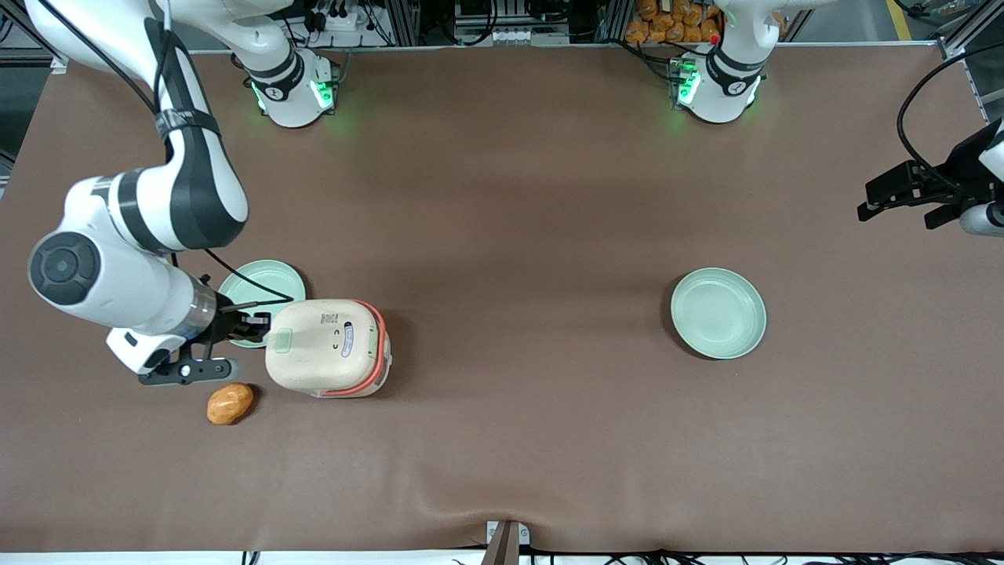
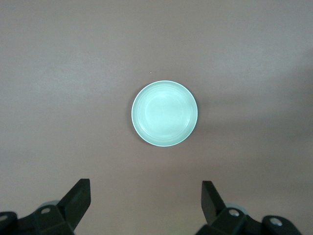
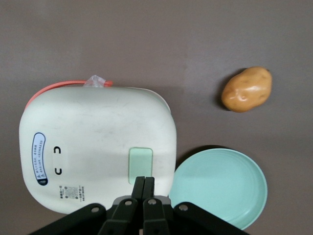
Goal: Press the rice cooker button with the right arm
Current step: 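Push the closed right gripper fingertips into the rice cooker's lid-release button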
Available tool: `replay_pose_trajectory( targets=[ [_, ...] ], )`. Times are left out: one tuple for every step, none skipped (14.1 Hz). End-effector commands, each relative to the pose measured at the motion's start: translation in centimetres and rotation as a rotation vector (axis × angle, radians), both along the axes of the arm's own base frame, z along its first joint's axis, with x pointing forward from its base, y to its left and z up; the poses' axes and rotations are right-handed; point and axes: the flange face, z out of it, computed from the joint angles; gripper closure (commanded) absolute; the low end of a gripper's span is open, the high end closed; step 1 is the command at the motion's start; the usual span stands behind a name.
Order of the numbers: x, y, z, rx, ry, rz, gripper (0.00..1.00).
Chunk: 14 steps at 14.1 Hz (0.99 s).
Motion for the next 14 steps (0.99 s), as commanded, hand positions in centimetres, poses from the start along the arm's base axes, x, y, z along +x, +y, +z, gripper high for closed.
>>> replay_pose_trajectory(
  targets=[
    [0.2,0.4,-1.0,0.038,0.014,-0.005,0.98],
    [0.1,0.6,-1.4,0.037,0.021,-0.002,0.98],
    [0.1,0.8,-1.8,0.035,0.029,-0.001,0.98],
    [-0.1,1.3,-2.4,0.032,0.038,0.009,0.98],
    [-0.3,1.3,-2.8,0.032,0.046,0.009,0.98],
    [-0.3,1.3,-3.1,0.030,0.048,0.009,0.98],
    [-0.3,1.2,-3.6,0.028,0.057,0.008,0.98],
    [-0.4,1.1,-4.1,0.027,0.066,0.007,0.98],
    [-0.5,1.1,-4.5,0.027,0.074,0.006,0.98],
    [-0.6,1.1,-4.8,0.026,0.077,0.006,0.98],
    [-0.5,0.9,-5.1,0.025,0.082,0.003,0.98],
    [-0.5,0.7,-5.2,0.025,0.083,0.000,0.98],
    [-0.5,0.7,-5.3,0.025,0.085,0.000,0.98],
    [-0.5,0.6,-5.5,0.024,0.088,-0.002,0.98]
  ],
)
